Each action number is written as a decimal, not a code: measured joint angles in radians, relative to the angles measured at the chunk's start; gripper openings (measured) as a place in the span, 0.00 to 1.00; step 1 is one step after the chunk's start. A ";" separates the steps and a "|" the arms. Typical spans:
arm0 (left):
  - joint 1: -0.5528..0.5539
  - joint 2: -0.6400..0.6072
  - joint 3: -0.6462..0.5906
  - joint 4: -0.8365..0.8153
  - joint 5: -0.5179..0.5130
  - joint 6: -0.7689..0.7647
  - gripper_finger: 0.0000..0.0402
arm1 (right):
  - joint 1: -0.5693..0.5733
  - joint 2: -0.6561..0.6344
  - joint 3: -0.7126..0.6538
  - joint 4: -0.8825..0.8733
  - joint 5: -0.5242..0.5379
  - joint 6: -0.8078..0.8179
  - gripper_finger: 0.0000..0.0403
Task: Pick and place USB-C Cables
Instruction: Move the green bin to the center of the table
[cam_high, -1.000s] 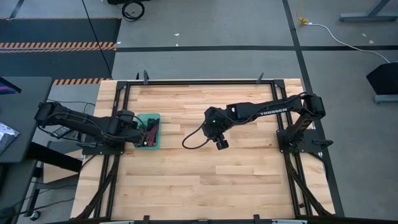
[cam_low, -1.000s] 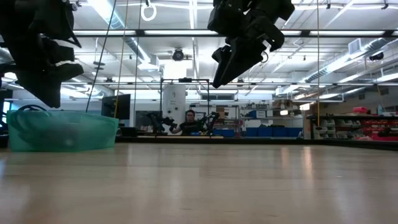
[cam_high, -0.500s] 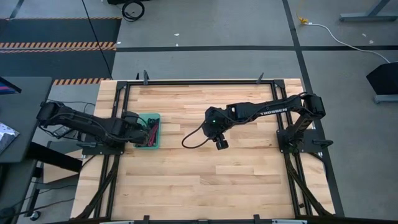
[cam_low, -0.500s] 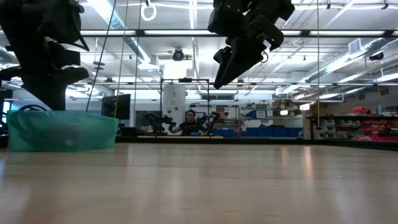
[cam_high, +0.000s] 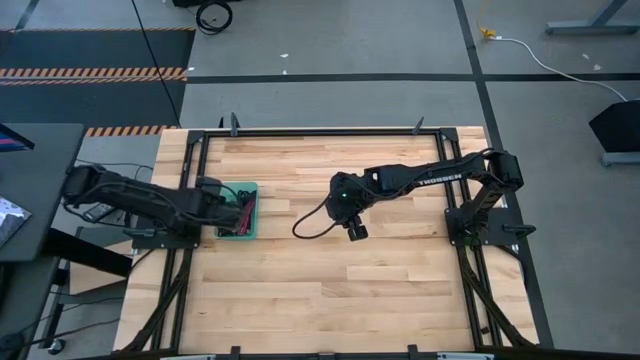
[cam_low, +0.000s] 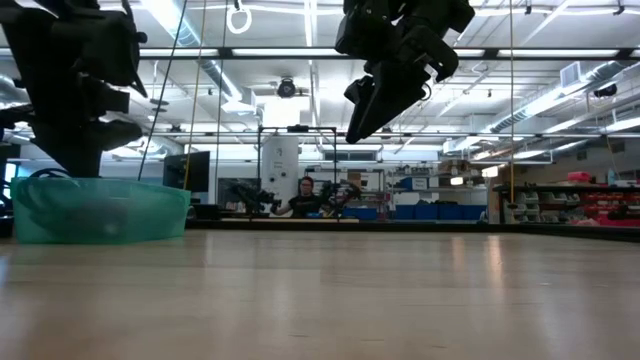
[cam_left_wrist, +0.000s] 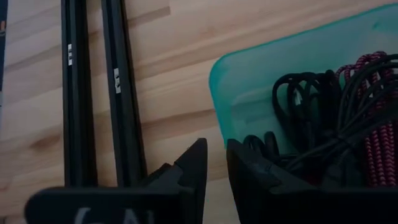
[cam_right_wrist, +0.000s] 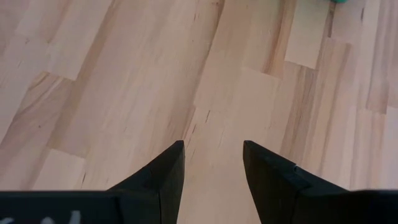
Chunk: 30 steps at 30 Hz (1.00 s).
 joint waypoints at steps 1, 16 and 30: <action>0.000 0.009 0.000 0.005 0.000 0.001 0.17 | 0.000 0.000 0.000 0.000 0.000 0.000 0.42; 0.017 0.053 -0.033 0.081 -0.011 0.024 0.17 | 0.000 0.000 0.000 0.002 0.000 0.000 0.42; 0.131 0.051 -0.178 0.355 0.133 0.147 0.14 | 0.000 0.000 0.000 0.002 0.000 -0.002 0.42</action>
